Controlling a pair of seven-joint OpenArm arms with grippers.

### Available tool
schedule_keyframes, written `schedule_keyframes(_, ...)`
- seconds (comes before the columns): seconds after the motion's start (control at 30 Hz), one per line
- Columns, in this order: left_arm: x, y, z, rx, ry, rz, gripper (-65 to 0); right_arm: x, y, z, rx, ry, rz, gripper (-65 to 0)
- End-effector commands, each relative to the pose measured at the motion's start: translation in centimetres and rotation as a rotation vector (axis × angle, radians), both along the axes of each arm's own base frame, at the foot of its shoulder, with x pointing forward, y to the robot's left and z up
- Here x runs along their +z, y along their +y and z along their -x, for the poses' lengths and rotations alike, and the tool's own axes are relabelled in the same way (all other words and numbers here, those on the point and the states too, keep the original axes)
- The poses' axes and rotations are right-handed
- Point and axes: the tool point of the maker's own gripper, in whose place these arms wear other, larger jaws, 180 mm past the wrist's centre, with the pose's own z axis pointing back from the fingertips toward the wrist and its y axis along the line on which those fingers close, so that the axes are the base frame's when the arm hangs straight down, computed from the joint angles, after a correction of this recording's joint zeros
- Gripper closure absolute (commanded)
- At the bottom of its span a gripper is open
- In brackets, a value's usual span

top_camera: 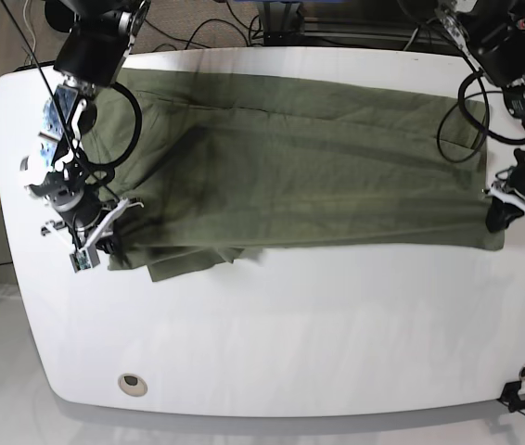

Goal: Fold the T-shirt properly
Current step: 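Lift the hem with both grippers and fold it toward the shoulder edge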

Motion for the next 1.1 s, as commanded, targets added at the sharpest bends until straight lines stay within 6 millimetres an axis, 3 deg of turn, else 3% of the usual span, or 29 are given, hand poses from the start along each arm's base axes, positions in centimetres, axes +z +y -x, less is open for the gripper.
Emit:
schedule_keyframes(0.0,2.8,0.8,-0.5,-0.001,-0.082,-0.030,0.0,3.4,0.0,-0.3,0.004,-0.094,0.039,0.0)
schedule_keyframes(0.2,3.6,-0.5,2.8,-0.047,-0.090,-0.065,0.0,4.5,1.2,4.6,0.037,-0.096,0.125,0.0)
schedule_keyframes(0.43,3.2,-1.6,6.6,-0.084,-0.056,-0.068,0.0,1.8,1.0,9.4,0.018,0.002,0.073,0.0)
schedule_keyframes(0.57,2.9,-1.9,8.1,-0.100,-0.025,-0.088,0.0,1.2,-0.4,11.7,-0.032,0.028,0.018,0.0)
schedule_keyframes(0.87,1.7,-0.6,10.3,-0.070,0.035,-0.101,0.0,-1.2,-0.5,15.9,-0.042,0.138,0.006,0.0)
schedule_keyframes(1.07,0.5,-0.5,11.3,-0.060,0.072,-0.084,0.0,-3.1,0.8,17.6,-0.073,0.195,-0.057,0.0)
